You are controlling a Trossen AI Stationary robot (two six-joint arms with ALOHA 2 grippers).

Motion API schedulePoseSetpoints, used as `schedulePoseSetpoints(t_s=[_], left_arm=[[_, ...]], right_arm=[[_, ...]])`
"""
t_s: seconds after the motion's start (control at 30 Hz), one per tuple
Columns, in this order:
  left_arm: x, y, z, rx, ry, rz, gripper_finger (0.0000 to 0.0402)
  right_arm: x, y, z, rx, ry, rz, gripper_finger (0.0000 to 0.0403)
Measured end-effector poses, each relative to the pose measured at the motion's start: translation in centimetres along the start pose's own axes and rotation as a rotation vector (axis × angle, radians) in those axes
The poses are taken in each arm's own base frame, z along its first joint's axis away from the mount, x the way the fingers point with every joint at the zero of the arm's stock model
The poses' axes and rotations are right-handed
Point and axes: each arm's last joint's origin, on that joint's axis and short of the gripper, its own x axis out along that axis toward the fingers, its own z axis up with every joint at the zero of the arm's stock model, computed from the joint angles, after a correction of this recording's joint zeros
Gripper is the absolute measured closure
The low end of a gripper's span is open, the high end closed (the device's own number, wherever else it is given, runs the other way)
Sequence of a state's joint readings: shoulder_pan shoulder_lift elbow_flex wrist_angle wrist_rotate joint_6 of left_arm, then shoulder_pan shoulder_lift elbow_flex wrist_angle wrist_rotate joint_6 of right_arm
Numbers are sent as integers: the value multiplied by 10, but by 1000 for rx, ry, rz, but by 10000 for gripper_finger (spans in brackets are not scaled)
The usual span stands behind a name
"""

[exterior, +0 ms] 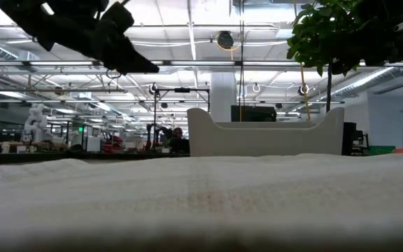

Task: Pick and placing Produce into tupperware
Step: Put the yellow banana into the gray bin

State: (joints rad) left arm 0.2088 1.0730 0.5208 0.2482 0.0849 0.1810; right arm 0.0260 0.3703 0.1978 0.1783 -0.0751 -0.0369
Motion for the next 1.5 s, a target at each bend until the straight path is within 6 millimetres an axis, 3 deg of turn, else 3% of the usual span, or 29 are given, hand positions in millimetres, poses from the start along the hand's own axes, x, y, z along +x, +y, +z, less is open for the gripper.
schedulePoseSetpoints(t_s=[0.27, 0.53, 1.1, 1.3, 1.5], left_arm=[[-32, 1, -17, -17, -144, 66, 401], [-41, 4, -57, -31, -142, 133, 401], [-41, 6, -59, 25, -120, 143, 385], [-41, 6, -59, 46, -119, 145, 397], [-41, 6, -59, 49, -119, 145, 390]], right_arm=[[2, 0, -1, -17, 12, 1, 403], [5, -2, -1, -66, 17, -52, 403], [17, -6, 4, -167, -40, -165, 403], [27, -7, 6, -205, -77, -173, 403], [37, -6, -1, -279, -30, -158, 403]])
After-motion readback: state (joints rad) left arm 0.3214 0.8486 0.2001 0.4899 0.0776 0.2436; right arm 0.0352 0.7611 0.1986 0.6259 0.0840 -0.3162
